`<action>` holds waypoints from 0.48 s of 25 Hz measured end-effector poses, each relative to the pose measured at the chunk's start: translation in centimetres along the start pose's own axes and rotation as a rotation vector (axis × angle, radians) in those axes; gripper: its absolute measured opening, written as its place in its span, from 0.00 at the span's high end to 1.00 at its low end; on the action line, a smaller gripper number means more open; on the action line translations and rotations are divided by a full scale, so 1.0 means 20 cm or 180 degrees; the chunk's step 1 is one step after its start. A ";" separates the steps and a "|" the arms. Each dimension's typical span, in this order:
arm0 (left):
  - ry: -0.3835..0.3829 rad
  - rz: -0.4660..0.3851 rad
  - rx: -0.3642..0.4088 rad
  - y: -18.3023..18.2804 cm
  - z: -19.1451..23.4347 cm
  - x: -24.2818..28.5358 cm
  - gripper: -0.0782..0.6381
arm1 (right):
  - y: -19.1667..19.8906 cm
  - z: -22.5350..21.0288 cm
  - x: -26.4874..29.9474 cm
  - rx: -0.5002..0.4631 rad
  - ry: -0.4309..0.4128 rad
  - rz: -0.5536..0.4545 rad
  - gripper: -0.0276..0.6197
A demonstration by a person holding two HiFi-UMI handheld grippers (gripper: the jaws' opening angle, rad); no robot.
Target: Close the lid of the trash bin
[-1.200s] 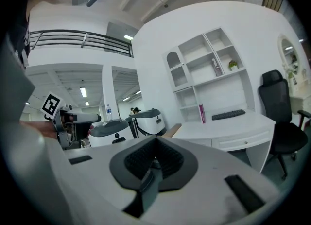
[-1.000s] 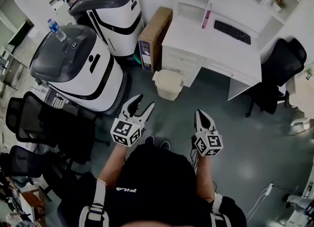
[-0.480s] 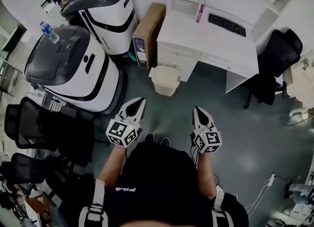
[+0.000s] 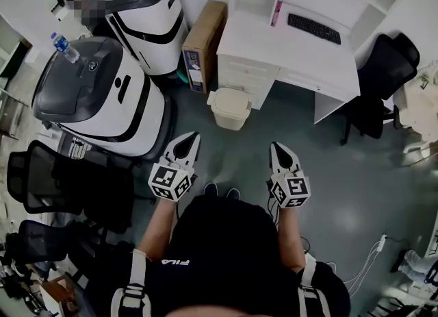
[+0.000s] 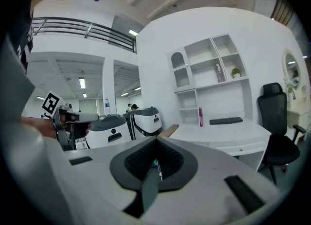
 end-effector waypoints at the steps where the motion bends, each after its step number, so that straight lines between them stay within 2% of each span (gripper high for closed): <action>1: -0.0002 0.0016 0.0018 0.00 0.01 0.00 0.89 | 0.00 0.01 0.00 -0.0007 -0.0005 0.0006 0.95; 12: -0.0110 -0.0004 0.0035 0.00 0.16 -0.01 0.89 | -0.02 0.08 0.13 -0.0039 -0.0049 0.0026 0.95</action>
Point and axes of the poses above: the fingertips, and each gripper's own axes: x forward along the fingers, z to its left, y out of its underside, the point moved 5 cm from there along -x, backward along the fingers, and after that the axes turned 4 degrees about -z, right-handed, at the moved point
